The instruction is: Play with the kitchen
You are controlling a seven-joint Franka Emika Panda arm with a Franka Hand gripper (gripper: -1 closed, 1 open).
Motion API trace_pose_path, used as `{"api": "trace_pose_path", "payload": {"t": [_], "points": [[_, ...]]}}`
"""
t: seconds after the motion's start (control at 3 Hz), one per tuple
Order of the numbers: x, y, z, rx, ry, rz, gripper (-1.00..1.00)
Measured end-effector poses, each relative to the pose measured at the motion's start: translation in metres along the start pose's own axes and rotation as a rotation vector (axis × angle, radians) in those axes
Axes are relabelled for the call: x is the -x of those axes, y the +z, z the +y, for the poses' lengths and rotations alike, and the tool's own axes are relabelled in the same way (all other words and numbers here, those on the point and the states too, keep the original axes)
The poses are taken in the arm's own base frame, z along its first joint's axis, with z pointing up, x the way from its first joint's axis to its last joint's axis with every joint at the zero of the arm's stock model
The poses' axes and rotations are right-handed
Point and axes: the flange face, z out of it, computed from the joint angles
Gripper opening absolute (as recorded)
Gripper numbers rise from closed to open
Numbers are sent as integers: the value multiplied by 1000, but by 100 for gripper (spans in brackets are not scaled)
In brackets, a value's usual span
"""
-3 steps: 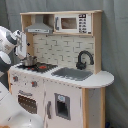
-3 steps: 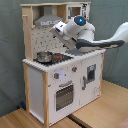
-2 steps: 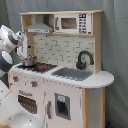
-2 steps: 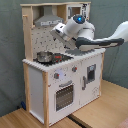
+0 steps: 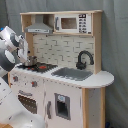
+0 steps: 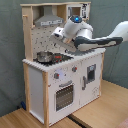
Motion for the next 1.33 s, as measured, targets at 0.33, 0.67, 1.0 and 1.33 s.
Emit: {"api": "trace_pose_path", "payload": {"t": [0.33, 0.67, 1.0, 1.33], "points": [[-4, 10, -5, -61, -48, -1, 100], [-10, 19, -8, -118, -91, -1, 100], [-14, 24, -6, -169, -127, -4, 100], [-17, 29, -2, -217, -158, -11, 100]]}}
